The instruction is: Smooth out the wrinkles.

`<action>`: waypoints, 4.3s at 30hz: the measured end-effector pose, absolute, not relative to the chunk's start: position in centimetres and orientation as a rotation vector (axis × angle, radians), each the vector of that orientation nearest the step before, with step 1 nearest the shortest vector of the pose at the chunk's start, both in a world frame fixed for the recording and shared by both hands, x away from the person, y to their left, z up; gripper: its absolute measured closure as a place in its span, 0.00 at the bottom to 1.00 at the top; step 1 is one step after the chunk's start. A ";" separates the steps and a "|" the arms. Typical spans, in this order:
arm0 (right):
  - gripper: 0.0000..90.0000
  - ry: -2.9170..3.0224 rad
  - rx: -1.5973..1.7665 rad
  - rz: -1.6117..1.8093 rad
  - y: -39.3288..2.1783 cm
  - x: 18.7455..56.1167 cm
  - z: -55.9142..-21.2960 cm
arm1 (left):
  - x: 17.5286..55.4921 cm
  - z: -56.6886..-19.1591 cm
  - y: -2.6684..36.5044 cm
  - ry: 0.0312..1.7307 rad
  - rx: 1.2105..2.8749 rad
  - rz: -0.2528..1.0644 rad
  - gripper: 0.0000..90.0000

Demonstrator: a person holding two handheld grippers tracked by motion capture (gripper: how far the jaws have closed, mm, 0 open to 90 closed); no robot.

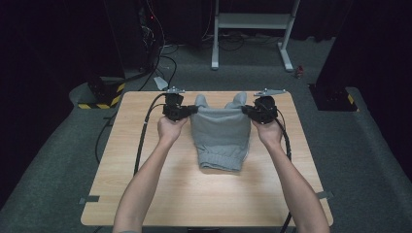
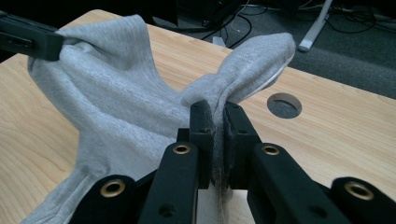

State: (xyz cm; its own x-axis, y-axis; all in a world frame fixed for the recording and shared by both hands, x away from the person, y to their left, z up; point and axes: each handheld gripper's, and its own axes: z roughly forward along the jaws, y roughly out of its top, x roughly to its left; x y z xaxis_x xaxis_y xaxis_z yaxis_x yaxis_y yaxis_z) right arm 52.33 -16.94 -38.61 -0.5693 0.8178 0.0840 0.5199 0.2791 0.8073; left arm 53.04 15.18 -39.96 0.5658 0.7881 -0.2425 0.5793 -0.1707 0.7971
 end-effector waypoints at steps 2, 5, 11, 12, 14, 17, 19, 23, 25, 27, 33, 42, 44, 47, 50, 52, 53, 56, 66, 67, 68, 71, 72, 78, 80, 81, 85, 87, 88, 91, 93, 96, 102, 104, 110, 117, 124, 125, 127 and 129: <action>0.93 2.208 1.210 1.190 -17.0 52.1 -38.6 | 52.9 -40.1 15.2 1.108 1.865 0.277 0.94; 0.93 2.212 1.202 1.202 -17.0 51.7 -38.7 | 52.6 -40.3 15.3 1.106 1.867 0.272 0.94; 0.93 2.216 1.194 1.212 -17.2 50.6 -38.9 | 51.9 -40.2 15.2 1.082 1.878 0.283 0.94; 0.93 2.214 1.187 1.219 -17.3 50.4 -38.9 | 51.7 -40.3 15.2 1.076 1.881 0.276 0.94; 0.93 2.214 1.187 1.228 -17.5 50.1 -39.1 | 51.4 -40.4 15.2 1.069 1.883 0.275 0.94; 0.93 2.220 1.188 1.235 -17.6 49.4 -39.3 | 51.0 -40.6 15.2 1.061 1.887 0.273 0.94; 0.93 2.225 1.175 1.231 -17.6 49.0 -39.5 | 50.7 -40.8 15.2 1.055 1.887 0.275 0.94; 0.93 2.230 1.179 1.235 -17.8 47.9 -40.0 | 50.0 -41.0 15.1 1.047 1.890 0.271 0.94; 0.93 2.233 1.171 1.225 -17.8 47.5 -40.2 | 49.8 -41.1 15.0 1.041 1.897 0.273 0.94; 0.93 2.236 1.174 1.230 -18.0 47.2 -40.5 | 49.5 -41.2 14.9 1.036 1.897 0.270 0.94; 0.93 2.250 1.136 1.206 -18.1 46.1 -41.3 | 49.0 -41.5 14.8 1.024 1.905 0.264 0.94; 0.93 2.249 1.075 1.199 -18.0 44.5 -42.0 | 48.3 -42.2 15.1 1.019 1.912 0.247 0.94; 0.93 2.254 1.063 1.199 -18.0 44.2 -42.2 | 48.1 -42.3 15.1 1.020 1.910 0.238 0.94; 0.93 2.260 1.067 1.210 -18.1 43.9 -42.4 | 47.8 -42.4 15.1 1.008 1.927 0.238 0.94; 0.93 2.265 1.054 1.202 -18.2 43.5 -42.7 | 47.3 -42.4 14.9 0.977 1.975 0.269 0.94; 0.93 2.267 1.052 1.191 -18.2 43.1 -43.0 | 47.0 -42.4 14.7 0.963 1.984 0.273 0.94; 0.93 2.269 1.058 1.194 -18.3 42.9 -43.2 | 46.8 -42.5 14.8 0.960 1.977 0.264 0.94; 0.93 2.273 1.045 1.193 -18.5 42.4 -43.5 | 46.4 -42.8 15.0 0.951 1.983 0.252 0.94; 0.93 2.309 1.009 1.165 -18.4 40.9 -44.6 | 45.2 -43.8 15.1 0.938 2.011 0.227 0.94; 0.93 2.314 1.004 1.158 -18.4 40.7 -44.9 | 45.1 -43.9 15.1 0.932 2.018 0.228 0.94; 0.93 2.319 1.016 1.160 -18.4 40.6 -45.1 | 45.0 -44.0 15.0 0.930 2.021 0.228 0.94; 0.92 2.329 1.034 1.156 -18.6 40.1 -45.9 | 44.6 -44.5 14.8 0.923 2.044 0.223 0.93; 0.92 2.334 1.032 1.153 -18.6 40.0 -46.1 | 44.4 -44.6 14.8 0.928 2.046 0.220 0.93; 0.91 2.372 1.042 1.129 -18.6 39.4 -47.5 | 43.7 -45.7 14.5 0.920 2.099 0.209 0.93; 0.90 2.388 1.060 1.121 -18.6 39.3 -48.0 | 43.5 -46.2 14.4 0.921 2.112 0.195 0.93; 0.90 2.398 1.068 1.112 -18.5 39.2 -48.3 | 43.4 -46.4 14.3 0.924 2.117 0.192 0.93; 0.89 2.425 1.095 1.097 -18.5 39.1 -49.1 | 43.1 -47.5 14.1 0.931 2.151 0.160 0.93; 0.89 2.434 1.108 1.085 -18.4 39.1 -49.4 | 42.9 -48.0 13.9 0.930 2.164 0.154 0.93; 0.89 2.441 1.107 1.071 -18.3 39.2 -49.5 | 42.7 -48.2 13.8 0.927 2.174 0.160 0.93; 0.89 2.458 1.108 1.041 -18.1 39.5 -49.9 | 42.6 -48.6 13.5 0.930 2.184 0.160 0.93; 0.89 2.455 1.125 1.041 -18.1 39.9 -50.2 | 42.6 -48.8 13.5 0.935 2.181 0.163 0.92; 0.90 2.432 1.113 1.015 -18.1 40.4 -50.6 | 42.9 -49.2 13.3 0.955 2.166 0.189 0.93; 0.90 2.378 1.161 0.998 -18.3 42.9 -51.0 | 43.6 -49.9 12.6 1.032 2.092 0.214 0.93; 0.90 2.361 1.192 0.998 -18.4 44.0 -51.0 | 43.7 -50.0 12.3 1.049 2.081 0.240 0.93; 0.90 2.340 1.219 0.988 -18.0 46.2 -51.1 | 44.6 -50.3 12.2 1.106 2.041 0.251 0.93; 0.79 2.340 1.256 1.020 -18.6 45.7 -50.7 | 44.2 -49.4 12.8 1.044 2.019 0.231 0.79; 0.64 2.286 1.251 1.110 -19.7 44.6 -48.3 | 44.8 -48.1 14.1 1.126 1.957 0.243 0.49; 0.60 2.288 1.267 1.122 -19.8 44.7 -48.0 | 45.1 -48.0 14.1 1.149 1.955 0.242 0.46; 0.55 2.262 1.283 1.146 -20.0 45.4 -47.3 | 46.1 -47.6 14.3 1.183 1.929 0.253 0.42; 0.52 2.238 1.313 1.155 -19.9 46.2 -46.9 | 47.0 -47.3 14.3 1.215 1.919 0.240 0.40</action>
State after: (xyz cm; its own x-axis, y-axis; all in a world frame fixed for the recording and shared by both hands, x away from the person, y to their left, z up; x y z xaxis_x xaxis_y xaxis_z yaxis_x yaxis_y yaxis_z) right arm 46.18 -19.91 -46.93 -0.5374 0.8327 0.1335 0.5914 0.2592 0.7636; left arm 46.99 14.29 -47.34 0.5134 0.8190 -0.2564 0.6604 -0.1863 0.7274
